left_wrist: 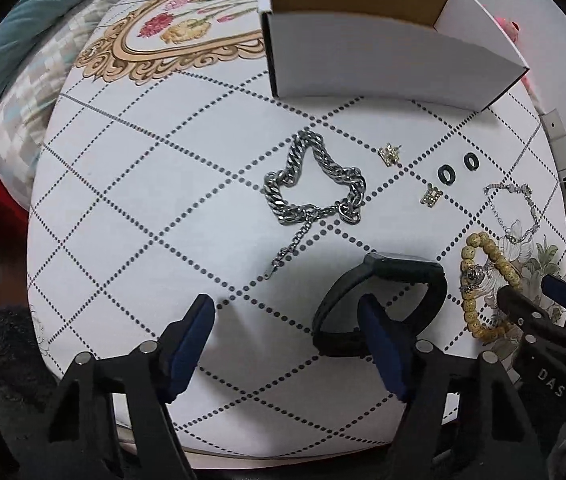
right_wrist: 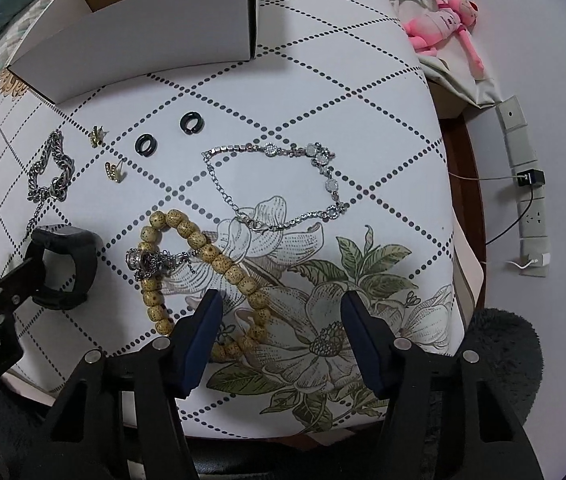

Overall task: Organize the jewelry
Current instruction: 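Grasp the black watch band with the left tool while the right tool grasps the wooden-bead bracelet, then carry both held items into the white box and open both tools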

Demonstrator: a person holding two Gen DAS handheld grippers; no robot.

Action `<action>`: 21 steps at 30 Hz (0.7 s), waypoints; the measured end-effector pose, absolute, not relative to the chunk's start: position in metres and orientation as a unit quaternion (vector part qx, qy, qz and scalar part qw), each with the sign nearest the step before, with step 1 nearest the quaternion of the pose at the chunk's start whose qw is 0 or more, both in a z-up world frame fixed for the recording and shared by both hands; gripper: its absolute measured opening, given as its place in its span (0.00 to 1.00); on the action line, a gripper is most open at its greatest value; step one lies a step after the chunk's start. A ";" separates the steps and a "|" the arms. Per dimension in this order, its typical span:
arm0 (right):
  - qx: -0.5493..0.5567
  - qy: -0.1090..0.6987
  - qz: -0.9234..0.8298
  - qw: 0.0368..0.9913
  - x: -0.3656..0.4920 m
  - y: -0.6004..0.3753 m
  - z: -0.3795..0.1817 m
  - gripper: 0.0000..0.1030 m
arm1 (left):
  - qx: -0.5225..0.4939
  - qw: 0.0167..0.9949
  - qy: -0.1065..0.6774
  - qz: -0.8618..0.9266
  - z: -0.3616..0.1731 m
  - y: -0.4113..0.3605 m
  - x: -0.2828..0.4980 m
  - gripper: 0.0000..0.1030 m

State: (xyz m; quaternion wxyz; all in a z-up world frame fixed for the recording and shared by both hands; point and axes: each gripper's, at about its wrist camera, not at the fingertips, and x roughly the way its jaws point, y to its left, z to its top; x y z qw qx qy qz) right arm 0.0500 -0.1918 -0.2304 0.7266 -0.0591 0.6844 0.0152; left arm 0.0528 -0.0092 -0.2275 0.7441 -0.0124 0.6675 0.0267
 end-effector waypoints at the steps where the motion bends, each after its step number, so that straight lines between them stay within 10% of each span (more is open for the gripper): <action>1: -0.053 0.685 0.017 0.726 0.051 -0.194 -0.231 0.61 | -0.014 0.744 0.668 0.024 -0.229 -0.011 0.051 0.58; 8: -0.039 0.678 0.037 0.733 0.050 -0.204 -0.232 0.50 | -0.007 0.749 0.662 0.003 -0.230 -0.016 0.045 0.08; 12: -0.043 0.673 0.044 0.737 0.049 -0.205 -0.232 0.09 | -0.008 0.751 0.660 0.003 -0.227 -0.016 0.043 0.03; 21: 0.041 0.659 0.083 0.746 0.043 -0.207 -0.203 0.09 | -0.015 0.770 0.637 0.004 -0.182 -0.012 0.037 0.01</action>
